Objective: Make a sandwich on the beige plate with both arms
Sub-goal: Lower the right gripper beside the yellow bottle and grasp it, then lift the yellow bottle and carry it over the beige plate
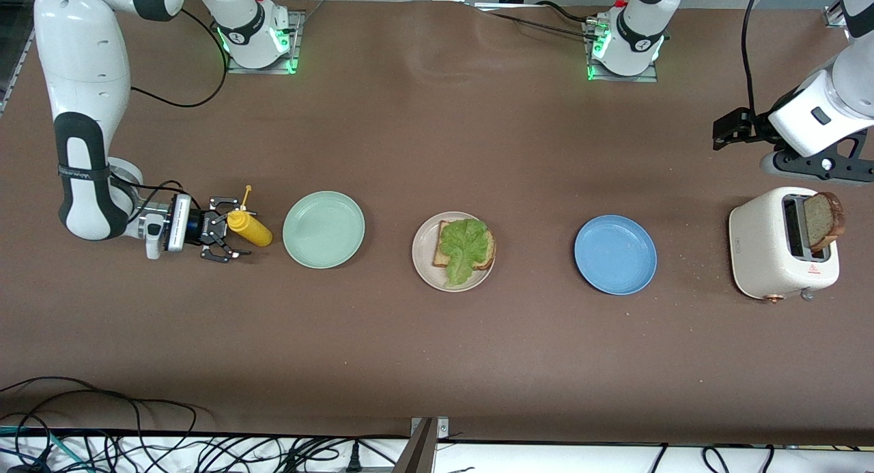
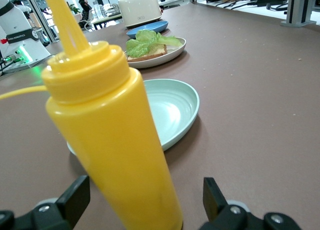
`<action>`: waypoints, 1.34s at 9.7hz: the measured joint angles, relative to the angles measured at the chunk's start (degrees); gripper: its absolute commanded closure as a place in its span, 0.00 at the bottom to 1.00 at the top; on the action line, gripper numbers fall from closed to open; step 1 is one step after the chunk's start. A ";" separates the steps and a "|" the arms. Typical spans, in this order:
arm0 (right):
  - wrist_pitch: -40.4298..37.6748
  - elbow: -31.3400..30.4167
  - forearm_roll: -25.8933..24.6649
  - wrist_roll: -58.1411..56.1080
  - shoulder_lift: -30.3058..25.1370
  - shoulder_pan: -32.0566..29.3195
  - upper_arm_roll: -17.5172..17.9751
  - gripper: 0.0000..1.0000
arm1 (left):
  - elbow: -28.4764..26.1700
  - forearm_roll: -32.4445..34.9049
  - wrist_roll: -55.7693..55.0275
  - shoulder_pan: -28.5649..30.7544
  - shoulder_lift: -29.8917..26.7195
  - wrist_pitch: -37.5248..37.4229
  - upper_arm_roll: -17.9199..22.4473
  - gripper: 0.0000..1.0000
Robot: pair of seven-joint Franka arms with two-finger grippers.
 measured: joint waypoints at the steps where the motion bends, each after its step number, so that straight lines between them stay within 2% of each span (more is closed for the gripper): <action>1: -0.10 1.20 0.08 -0.01 0.03 -0.01 0.11 0.54 | 0.00 0.00 0.00 0.00 0.00 0.00 0.00 0.00; 2: -0.55 2.47 0.08 -0.01 0.03 -0.04 0.14 0.66 | 0.00 0.00 0.00 0.00 0.00 0.00 0.00 0.00; 3: -1.21 3.31 0.08 0.05 0.03 -0.04 0.26 0.84 | 0.00 0.00 0.00 0.00 0.00 0.00 0.00 0.00; 4: -1.43 3.57 0.08 0.07 0.03 -0.03 0.40 0.94 | 0.00 0.00 0.00 0.00 0.00 0.00 0.00 0.00; 5: -1.82 3.58 0.08 0.07 0.04 -0.04 0.42 0.98 | 0.00 0.00 0.00 0.00 0.00 0.00 0.00 0.00; 7: -2.91 3.67 0.08 0.45 0.08 -0.07 0.42 1.00 | 0.00 0.00 0.00 0.00 0.00 0.00 0.00 0.00; 9: -5.15 6.55 -1.12 7.63 -0.16 -0.23 -0.01 1.00 | 0.00 0.00 0.00 0.01 0.00 0.00 0.00 0.00; 13: -6.90 22.43 -15.39 31.56 -3.19 0.87 -0.37 1.00 | 0.00 0.00 0.00 0.07 0.00 -0.02 0.03 0.00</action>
